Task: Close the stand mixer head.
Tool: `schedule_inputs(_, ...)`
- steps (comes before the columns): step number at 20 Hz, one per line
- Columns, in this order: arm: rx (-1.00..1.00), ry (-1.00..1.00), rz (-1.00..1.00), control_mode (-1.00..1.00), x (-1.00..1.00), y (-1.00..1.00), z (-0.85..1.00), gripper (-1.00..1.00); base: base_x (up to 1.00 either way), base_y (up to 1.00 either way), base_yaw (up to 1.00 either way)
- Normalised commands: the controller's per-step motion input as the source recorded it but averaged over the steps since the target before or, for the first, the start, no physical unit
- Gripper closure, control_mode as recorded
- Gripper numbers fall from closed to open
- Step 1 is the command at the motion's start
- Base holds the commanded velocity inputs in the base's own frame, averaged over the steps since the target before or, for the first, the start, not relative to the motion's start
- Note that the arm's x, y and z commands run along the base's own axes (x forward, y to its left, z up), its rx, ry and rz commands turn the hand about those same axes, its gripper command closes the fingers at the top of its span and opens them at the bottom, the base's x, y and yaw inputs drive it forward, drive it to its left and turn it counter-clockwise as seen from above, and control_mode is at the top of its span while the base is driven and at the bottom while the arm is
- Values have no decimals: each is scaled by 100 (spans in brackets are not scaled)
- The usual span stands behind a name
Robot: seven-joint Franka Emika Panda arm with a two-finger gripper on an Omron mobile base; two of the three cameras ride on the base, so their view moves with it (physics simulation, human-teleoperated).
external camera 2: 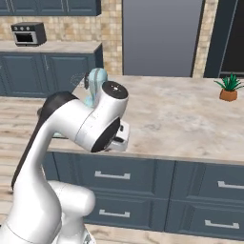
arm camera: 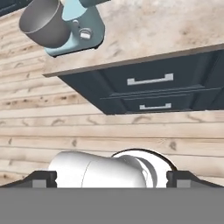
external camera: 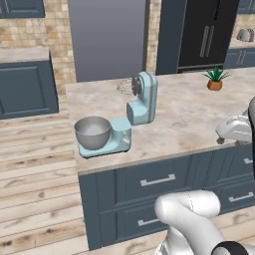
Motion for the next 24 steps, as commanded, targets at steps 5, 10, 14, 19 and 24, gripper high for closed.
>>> schedule_inputs(5,3,-2,1,-100,47,-1,50,-100,0,0,0)
schedule_inputs(10,3,-13,6,-100,80,-7,36,-100,0,0,0)
schedule_inputs(14,21,-20,26,-100,100,-1,6,-100,0,0,0)
schedule_inputs(19,28,-34,45,-100,100,0,0,-100,0,0,0)
schedule_inputs(24,8,-30,47,-100,94,0,0,-100,0,0,0)
